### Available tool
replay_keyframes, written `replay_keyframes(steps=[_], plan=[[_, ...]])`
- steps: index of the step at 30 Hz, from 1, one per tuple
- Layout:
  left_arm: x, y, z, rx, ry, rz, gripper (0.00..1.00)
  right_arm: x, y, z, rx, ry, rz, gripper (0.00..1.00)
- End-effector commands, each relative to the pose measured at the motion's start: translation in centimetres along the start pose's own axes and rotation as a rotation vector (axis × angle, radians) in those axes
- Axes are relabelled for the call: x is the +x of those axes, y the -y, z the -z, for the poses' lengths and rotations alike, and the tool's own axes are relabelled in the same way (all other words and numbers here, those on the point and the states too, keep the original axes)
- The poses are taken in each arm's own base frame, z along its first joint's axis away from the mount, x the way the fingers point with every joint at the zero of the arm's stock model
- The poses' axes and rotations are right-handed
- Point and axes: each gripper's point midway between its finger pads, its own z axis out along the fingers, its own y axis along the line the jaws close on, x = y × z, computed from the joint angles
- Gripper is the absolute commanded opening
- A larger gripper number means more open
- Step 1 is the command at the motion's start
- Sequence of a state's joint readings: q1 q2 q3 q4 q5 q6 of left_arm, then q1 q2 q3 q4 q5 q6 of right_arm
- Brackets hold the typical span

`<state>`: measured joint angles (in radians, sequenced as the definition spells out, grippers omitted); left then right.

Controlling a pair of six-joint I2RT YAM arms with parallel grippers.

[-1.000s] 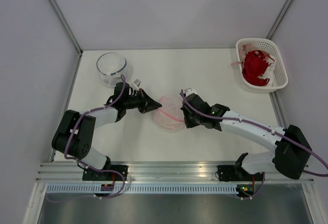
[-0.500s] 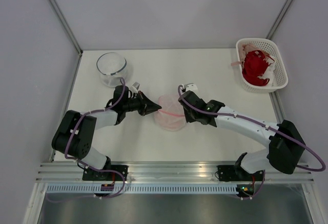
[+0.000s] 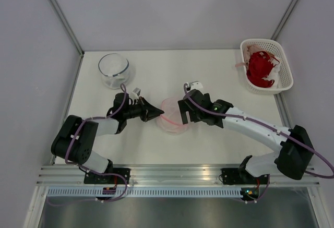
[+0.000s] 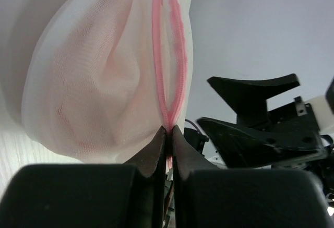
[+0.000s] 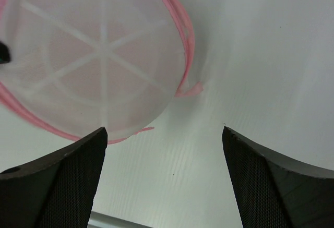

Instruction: Unzip the laundry bag and remove the bra

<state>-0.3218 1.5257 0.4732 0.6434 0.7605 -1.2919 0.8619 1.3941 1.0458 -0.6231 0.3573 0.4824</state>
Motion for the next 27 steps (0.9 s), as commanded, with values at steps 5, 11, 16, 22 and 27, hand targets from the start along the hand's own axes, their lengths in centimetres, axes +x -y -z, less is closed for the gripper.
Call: replay_keyframes(steps=[5,11,16,22,27], plan=[[2.3,0.7,1.3,-0.016,-0.015,-0.016,0.47,-4.6,-1.7,5.5,-0.164,0.157,-0.059,0.95],[2.9,0.3,2.9,-0.076,0.034,-0.038,1.0,-5.7,-3.4,5.3,-0.227,0.162,-0.048,0.95],[2.6,0.8,5.6,-0.094,0.182,-0.075,1.0,-7.2,-5.9,4.9,-0.316,0.182,-0.042,0.92],[2.0,1.8,9.4,-0.053,0.398,-0.107,1.0,-10.0,-7.4,3.5,-0.307,0.21,-0.004,0.87],[2.6,2.7,11.0,-0.038,0.435,-0.129,1.0,-10.9,-10.4,0.4,-0.348,0.154,0.016,0.76]])
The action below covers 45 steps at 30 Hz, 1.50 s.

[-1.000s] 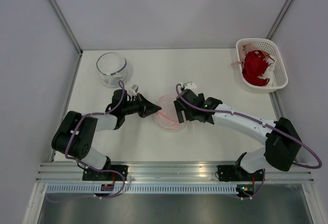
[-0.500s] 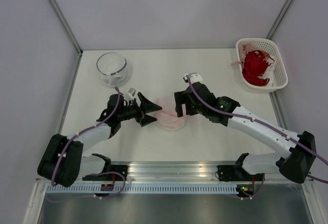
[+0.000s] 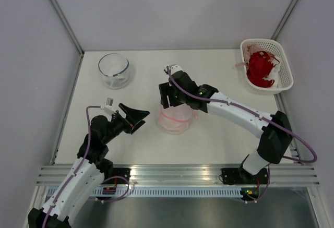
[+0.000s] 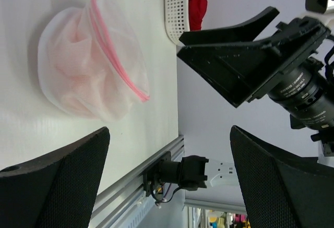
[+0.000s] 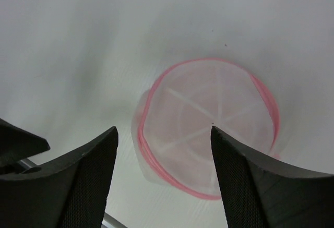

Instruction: Unzip the laundry bag and remove the bra

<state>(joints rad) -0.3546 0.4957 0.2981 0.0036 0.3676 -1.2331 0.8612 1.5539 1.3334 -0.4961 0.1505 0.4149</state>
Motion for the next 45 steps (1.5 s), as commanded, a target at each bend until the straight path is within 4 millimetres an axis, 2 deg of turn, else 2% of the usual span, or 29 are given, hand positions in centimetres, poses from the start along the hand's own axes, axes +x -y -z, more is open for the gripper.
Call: replay_keyframes(steps=[1,2,3,4,5,6,8,11,13,16,20,29,31,35,38,40,45], plan=[[0.0,-2.4,0.3,-0.112,0.017,0.036,1.0,-2.2,-2.1,-1.9,-0.061,0.022,0.014,0.73],[0.2,-2.7,0.2,-0.123,0.007,0.043,1.0,-1.2,-2.3,-3.3,-0.055,-0.02,0.016,0.7],[0.2,-2.6,0.2,-0.12,0.001,0.046,1.0,-1.8,-2.7,-3.7,-0.065,-0.018,0.016,0.68],[0.3,-2.4,0.2,-0.116,-0.004,0.047,1.0,-1.6,-2.9,-4.2,-0.068,-0.029,0.019,0.66],[0.2,-2.4,0.2,-0.115,-0.003,0.048,1.0,-0.9,-2.8,-5.4,-0.057,-0.057,0.021,0.6],[0.3,-2.3,0.1,-0.111,-0.003,0.048,1.0,-1.3,-3.0,-5.6,-0.057,-0.056,0.022,0.56],[0.1,-2.0,0.1,-0.096,0.002,0.048,1.0,-0.4,-2.9,-6.6,-0.04,-0.087,0.036,0.5],[0.1,-1.9,0.0,-0.088,0.002,0.046,1.0,-0.1,-2.8,-7.2,-0.024,-0.105,0.048,0.47],[0.3,-2.0,-0.1,-0.088,-0.006,0.05,1.0,0.0,-2.7,-7.3,-0.014,-0.107,0.051,0.43],[0.4,-2.1,-0.3,-0.085,-0.016,0.059,1.0,0.4,-2.5,-7.6,-0.005,-0.123,0.054,0.43],[0.5,-2.2,-0.5,-0.079,-0.025,0.064,1.0,1.7,-2.4,-8.1,0.005,-0.161,0.068,0.34],[0.7,-2.4,-0.9,-0.092,-0.044,0.076,1.0,2.9,-1.8,-8.2,0.036,-0.19,0.088,0.31],[0.4,-1.8,-0.9,-0.068,-0.035,0.066,1.0,3.1,-1.7,-8.2,0.046,-0.193,0.09,0.23],[0.4,-1.8,-1.0,-0.069,-0.04,0.067,1.0,3.2,-1.7,-8.2,0.043,-0.197,0.088,0.21],[0.4,-1.7,-1.0,-0.066,-0.042,0.067,1.0,3.6,-1.7,-8.3,0.041,-0.209,0.084,0.07],[0.4,-1.7,-1.0,-0.066,-0.044,0.066,1.0,3.6,-1.6,-8.2,0.045,-0.207,0.08,0.01],[0.5,-1.8,-1.1,-0.066,-0.052,0.068,1.0,2.2,-1.4,-7.1,0.059,-0.164,0.081,0.0]])
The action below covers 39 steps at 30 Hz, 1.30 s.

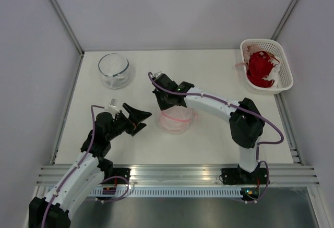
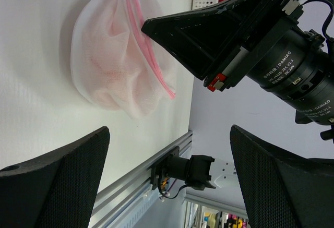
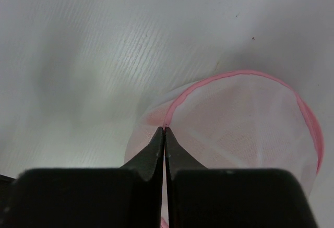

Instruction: Unzip the laundry bag and remove the bra

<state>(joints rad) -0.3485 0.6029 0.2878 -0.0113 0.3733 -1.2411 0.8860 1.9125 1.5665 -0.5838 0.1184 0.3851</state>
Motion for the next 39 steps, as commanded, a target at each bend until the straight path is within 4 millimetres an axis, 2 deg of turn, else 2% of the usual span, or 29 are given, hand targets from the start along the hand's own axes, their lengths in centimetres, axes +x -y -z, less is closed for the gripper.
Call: replay_keyframes(steps=[1,4,5,9,18,21,26,30,31,35,36,37,38,39], plan=[[0.0,1.4,0.1,0.05,-0.015,0.008,1.0,-1.4,0.5,1.8,0.032,0.053,0.001,0.0],[-0.1,1.4,0.1,0.051,-0.012,0.008,1.0,-2.6,1.3,3.6,0.068,0.11,-0.009,0.0],[-0.1,1.5,0.1,0.052,-0.011,0.008,1.0,-2.8,2.1,4.1,0.111,0.131,-0.013,0.0],[-0.1,1.4,0.1,0.048,-0.013,0.005,1.0,-4.4,3.7,7.8,0.178,0.23,-0.05,0.01],[0.0,0.9,-0.5,0.032,-0.026,0.016,1.0,-6.1,5.8,14.7,0.222,0.383,-0.114,0.0],[0.0,0.9,-0.6,0.033,-0.027,0.018,1.0,-5.2,8.6,16.0,0.369,0.377,-0.16,0.0],[-0.1,1.2,-0.6,0.037,-0.026,0.018,1.0,-1.3,12.6,16.7,0.575,0.326,-0.205,0.0],[-0.1,1.5,-0.6,0.038,-0.029,0.015,1.0,1.9,14.4,16.8,0.655,0.283,-0.235,0.0],[-0.2,1.5,-0.6,0.036,-0.028,0.014,1.0,3.2,14.8,16.5,0.676,0.254,-0.234,0.01],[-0.3,1.8,-0.6,0.039,-0.026,0.012,1.0,6.2,16.0,15.7,0.733,0.187,-0.229,0.05],[-0.3,1.8,-0.6,0.04,-0.028,0.011,1.0,6.6,16.3,15.9,0.753,0.181,-0.227,0.16],[-0.3,1.8,-0.6,0.037,-0.029,0.01,1.0,6.6,16.4,16.1,0.756,0.188,-0.236,0.31],[-0.3,1.8,-0.6,0.037,-0.028,0.008,1.0,6.2,16.4,16.6,0.75,0.21,-0.245,0.67],[-0.3,1.8,-0.6,0.034,-0.029,0.006,1.0,5.8,16.3,17.1,0.74,0.234,-0.258,0.78]])
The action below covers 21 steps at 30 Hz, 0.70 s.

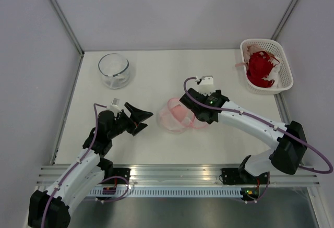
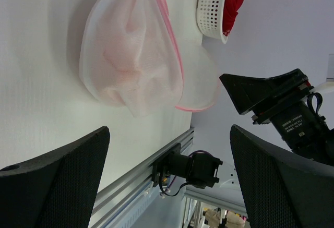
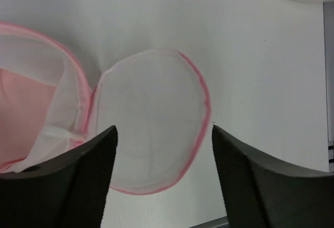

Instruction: Unzip the laundry bag and remove the bra

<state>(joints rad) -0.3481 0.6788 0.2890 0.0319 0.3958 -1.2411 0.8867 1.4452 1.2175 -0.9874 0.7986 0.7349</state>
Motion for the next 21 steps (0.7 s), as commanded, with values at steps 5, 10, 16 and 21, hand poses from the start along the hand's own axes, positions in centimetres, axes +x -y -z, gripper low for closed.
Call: replay_keyframes(steps=[5,10,16,21], plan=[[-0.4,2.4,0.1,0.051,-0.01,-0.025,1.0,-6.0,1.4,5.7,-0.213,0.199,-0.178,0.92],[-0.2,1.2,-0.6,0.014,-0.035,-0.018,1.0,-7.2,-3.5,7.8,-0.517,0.238,-0.168,0.85],[0.7,0.0,-1.8,0.008,-0.098,0.039,0.99,-4.3,-8.0,4.6,-0.555,0.142,-0.074,0.55],[0.8,0.3,-2.5,0.029,-0.128,0.049,1.0,-3.2,-10.8,2.4,-0.626,0.1,-0.07,0.22]])
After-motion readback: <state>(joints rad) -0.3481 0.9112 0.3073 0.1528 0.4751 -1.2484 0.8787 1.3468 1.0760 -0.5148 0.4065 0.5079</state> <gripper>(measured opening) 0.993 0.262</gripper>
